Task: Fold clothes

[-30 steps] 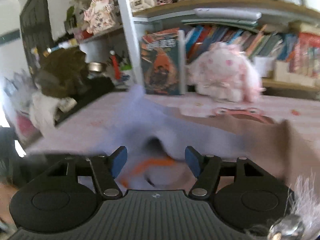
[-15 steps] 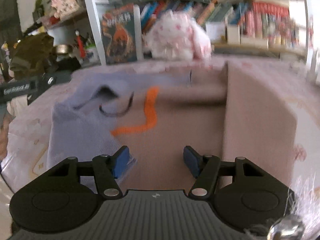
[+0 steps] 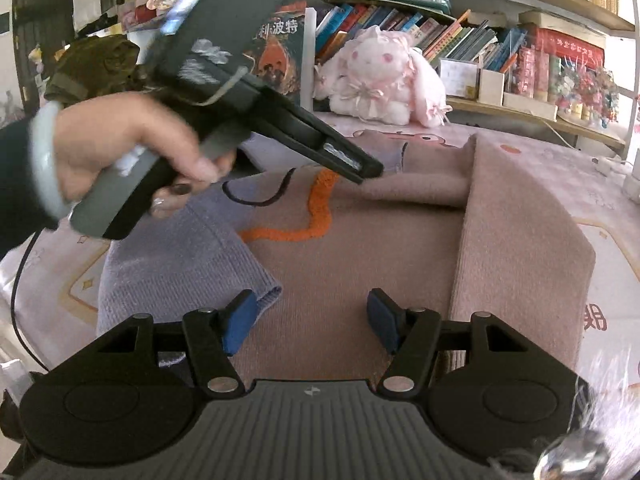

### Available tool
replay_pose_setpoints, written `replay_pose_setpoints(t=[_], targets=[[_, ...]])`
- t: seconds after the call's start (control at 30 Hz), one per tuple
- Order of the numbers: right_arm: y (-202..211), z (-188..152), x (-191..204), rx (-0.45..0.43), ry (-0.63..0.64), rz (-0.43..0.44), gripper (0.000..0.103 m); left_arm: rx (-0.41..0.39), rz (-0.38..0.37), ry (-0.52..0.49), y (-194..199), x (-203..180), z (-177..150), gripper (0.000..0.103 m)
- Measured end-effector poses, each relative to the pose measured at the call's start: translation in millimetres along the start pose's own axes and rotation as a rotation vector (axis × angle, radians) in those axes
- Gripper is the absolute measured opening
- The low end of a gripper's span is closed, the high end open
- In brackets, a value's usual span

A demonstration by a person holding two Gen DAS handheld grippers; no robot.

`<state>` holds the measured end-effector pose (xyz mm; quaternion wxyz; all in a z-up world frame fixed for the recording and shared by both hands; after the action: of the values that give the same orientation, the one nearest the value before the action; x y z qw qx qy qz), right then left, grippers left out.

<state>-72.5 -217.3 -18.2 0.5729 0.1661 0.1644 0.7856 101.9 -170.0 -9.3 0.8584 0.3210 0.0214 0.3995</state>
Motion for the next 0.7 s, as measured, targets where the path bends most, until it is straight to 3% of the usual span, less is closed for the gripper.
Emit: replay_pose_setpoints(t=[0.13, 0.27, 0.33, 0.37, 0.4, 0.5, 0.63, 0.7], targets=[[0.6, -1.0, 0.5, -0.007, 0.001, 0.001, 0.062, 0.010, 0.006, 0.013, -12.3, 1.5, 3.4, 0.038], [1.2, -2.0, 1.0, -0.015, 0.003, 0.001, 0.062, 0.009, 0.040, -0.027, -22.7, -6.6, 3.5, 0.031], [1.5, -2.4, 1.3, -0.017, 0.003, 0.001, 0.062, 0.008, 0.069, -0.074, -26.3, -13.5, 3.1, 0.024], [1.5, -2.3, 1.5, -0.017, 0.002, 0.000, 0.062, 0.008, 0.089, -0.107, -27.6, -17.7, 2.9, 0.016], [1.6, -2.1, 1.9, -0.016, 0.002, -0.002, 0.062, 0.009, 0.109, -0.141, -29.0, -21.8, 2.8, 0.003], [1.4, -1.3, 2.4, -0.012, 0.003, -0.004, 0.062, -0.015, 0.179, -0.228, -27.7, -27.7, -1.6, 0.003], [1.4, -1.1, 1.0, -0.015, 0.000, -0.003, 0.062, -0.175, 0.183, 0.040, 25.2, 19.4, 3.4, 0.003], [1.4, -1.1, 1.8, -0.014, -0.001, -0.006, 0.062, -0.264, 0.209, 0.143, 70.4, 51.4, 0.0, 0.003]])
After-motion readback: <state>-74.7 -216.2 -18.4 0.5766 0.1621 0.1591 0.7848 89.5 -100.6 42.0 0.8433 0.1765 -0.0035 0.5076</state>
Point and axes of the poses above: each gripper's, at about its wrist camera, not at the fingertips, and y roughly against the way its jaws point, x to its left, z to its top, the point moved 1 cm from there along -y, roughly the way its jaws point, and after that the axes turned 8 degrees about -x, right-handed, at the moved point
